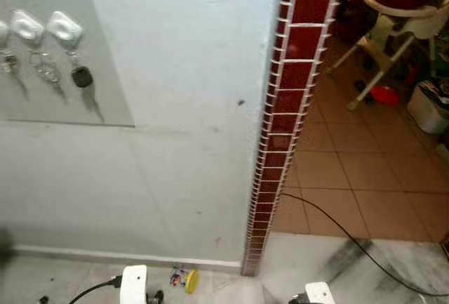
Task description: Hang keys on a hook
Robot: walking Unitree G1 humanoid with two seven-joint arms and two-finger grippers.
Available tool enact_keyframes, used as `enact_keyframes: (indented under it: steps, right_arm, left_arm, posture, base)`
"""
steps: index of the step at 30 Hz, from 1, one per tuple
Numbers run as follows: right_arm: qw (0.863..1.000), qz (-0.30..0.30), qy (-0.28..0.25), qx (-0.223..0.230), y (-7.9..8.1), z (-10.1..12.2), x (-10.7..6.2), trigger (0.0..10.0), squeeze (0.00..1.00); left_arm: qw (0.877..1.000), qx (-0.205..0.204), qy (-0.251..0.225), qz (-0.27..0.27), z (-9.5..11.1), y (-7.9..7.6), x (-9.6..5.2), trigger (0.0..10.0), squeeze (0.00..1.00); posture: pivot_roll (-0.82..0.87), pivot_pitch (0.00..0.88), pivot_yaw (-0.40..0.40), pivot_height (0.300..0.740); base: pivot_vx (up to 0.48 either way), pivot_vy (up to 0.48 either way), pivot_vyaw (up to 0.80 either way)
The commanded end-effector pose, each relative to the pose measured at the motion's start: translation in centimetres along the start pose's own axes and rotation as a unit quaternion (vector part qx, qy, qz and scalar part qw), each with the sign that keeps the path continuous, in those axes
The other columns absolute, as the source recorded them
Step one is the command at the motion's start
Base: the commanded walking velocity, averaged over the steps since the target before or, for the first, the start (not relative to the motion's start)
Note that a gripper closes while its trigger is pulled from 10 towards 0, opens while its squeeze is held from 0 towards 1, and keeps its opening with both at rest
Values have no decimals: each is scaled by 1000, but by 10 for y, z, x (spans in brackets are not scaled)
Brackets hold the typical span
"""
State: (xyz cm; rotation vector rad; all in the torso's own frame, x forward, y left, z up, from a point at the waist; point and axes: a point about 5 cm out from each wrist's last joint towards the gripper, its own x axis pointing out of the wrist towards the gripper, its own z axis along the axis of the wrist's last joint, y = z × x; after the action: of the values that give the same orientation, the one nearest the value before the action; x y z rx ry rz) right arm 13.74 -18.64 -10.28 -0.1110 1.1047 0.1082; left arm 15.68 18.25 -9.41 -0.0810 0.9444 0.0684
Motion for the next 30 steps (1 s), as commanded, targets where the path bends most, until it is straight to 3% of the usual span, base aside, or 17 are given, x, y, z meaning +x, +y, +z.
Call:
enact_keyframes:
  steps: [1, 30]
  right_arm:
    - [1000, 0, 8, 0, 1, -3, 0, 10000, 0]
    - [1000, -1, 11, -5, 1, -4, 0, 10000, 0]
  left_arm:
    - [1000, -1, 5, 10, -1, 4, -1, 10000, 0]
    - [1000, -2, 9, 10, -3, 3, -1, 10000, 0]
  posture:
    - [-107, 0, 7, 740]
    - [-106, 0, 2, 740]
  base:
    - [0, 0, 0]
    - [0, 0, 0]
